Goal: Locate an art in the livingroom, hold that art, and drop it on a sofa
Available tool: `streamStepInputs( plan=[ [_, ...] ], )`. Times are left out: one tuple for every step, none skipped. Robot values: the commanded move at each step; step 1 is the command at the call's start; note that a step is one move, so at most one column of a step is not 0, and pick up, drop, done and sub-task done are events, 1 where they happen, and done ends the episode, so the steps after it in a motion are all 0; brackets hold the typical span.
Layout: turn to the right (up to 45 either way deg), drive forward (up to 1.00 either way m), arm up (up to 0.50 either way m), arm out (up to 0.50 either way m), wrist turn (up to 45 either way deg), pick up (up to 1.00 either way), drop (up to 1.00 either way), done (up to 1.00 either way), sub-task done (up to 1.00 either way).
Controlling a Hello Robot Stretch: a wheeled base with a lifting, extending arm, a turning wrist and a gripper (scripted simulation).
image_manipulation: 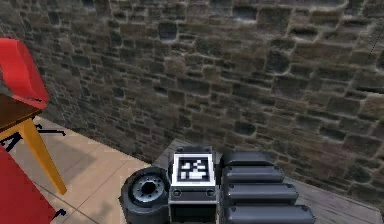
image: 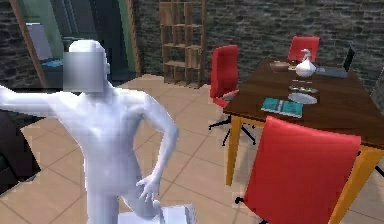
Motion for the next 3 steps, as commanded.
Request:
streamStepInputs(
  plan=[
    [-45.0,0.0,0.0,0.0,0.0,0.0,0.0,0.0,0.0],
    [-27.0,0.0,0.0,0.0,0.0,0.0,0.0,0.0,0.0],
    [0.0,0.05,0.0,0.0,0.0,0.0,0.0,0.0,0.0]
  ],
)
